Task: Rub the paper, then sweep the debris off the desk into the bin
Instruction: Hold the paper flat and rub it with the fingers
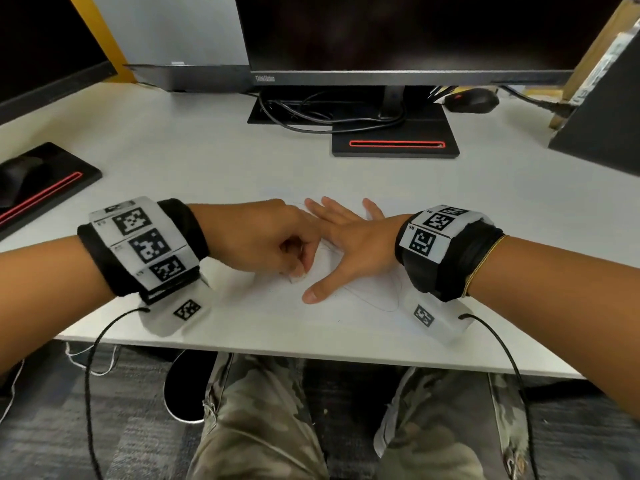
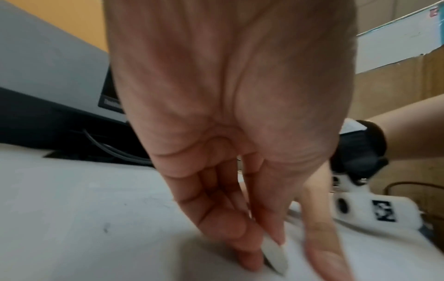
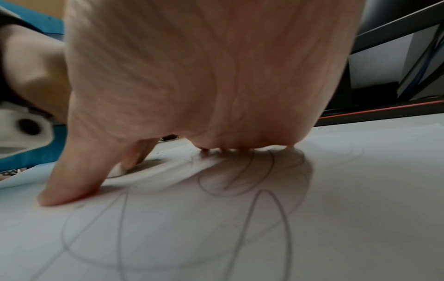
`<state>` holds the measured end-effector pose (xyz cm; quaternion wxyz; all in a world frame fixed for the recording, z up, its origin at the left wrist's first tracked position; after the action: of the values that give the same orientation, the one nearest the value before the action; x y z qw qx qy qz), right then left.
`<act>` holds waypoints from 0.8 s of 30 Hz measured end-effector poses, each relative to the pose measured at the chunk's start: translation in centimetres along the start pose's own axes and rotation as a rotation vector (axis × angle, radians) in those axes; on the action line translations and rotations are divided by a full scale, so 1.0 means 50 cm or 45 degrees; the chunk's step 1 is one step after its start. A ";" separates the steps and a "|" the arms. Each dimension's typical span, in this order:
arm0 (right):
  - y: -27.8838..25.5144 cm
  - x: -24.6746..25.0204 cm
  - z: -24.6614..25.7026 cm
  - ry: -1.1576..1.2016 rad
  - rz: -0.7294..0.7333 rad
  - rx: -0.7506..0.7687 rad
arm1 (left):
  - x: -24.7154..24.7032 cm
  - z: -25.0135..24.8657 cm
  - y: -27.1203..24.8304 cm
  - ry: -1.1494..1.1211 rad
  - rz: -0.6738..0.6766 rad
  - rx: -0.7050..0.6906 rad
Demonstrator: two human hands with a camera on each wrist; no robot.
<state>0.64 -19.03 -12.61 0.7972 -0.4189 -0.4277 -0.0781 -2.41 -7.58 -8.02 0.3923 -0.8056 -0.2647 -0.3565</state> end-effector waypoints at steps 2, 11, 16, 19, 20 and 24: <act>-0.001 0.002 0.002 -0.002 0.000 0.006 | 0.020 0.016 -0.003 0.033 -0.095 0.038; -0.001 0.002 0.002 -0.012 -0.003 -0.001 | 0.011 0.017 -0.019 -0.006 -0.151 0.031; -0.007 0.003 0.007 0.004 0.014 0.003 | -0.004 -0.003 -0.018 0.013 -0.104 0.012; -0.009 0.005 0.008 0.019 0.001 0.005 | 0.008 -0.003 -0.014 0.034 -0.164 0.023; -0.008 0.005 0.007 0.019 0.004 -0.001 | -0.001 -0.014 -0.013 0.046 -0.125 -0.002; -0.006 0.003 0.009 0.015 0.006 0.002 | -0.005 -0.017 -0.014 0.053 -0.053 0.022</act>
<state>0.30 -18.85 -12.19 0.8002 -0.4187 -0.4222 -0.0784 -3.38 -7.91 -7.55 0.3972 -0.7888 -0.2764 -0.3790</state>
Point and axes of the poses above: each hand's wrist, its own y-axis towards the middle knuckle, its own x-axis out of the back of the hand, z = x × y, the point moved 7 cm from there along y, towards the middle knuckle, and after that the axes turned 5 degrees about z, right-handed, at the moved point
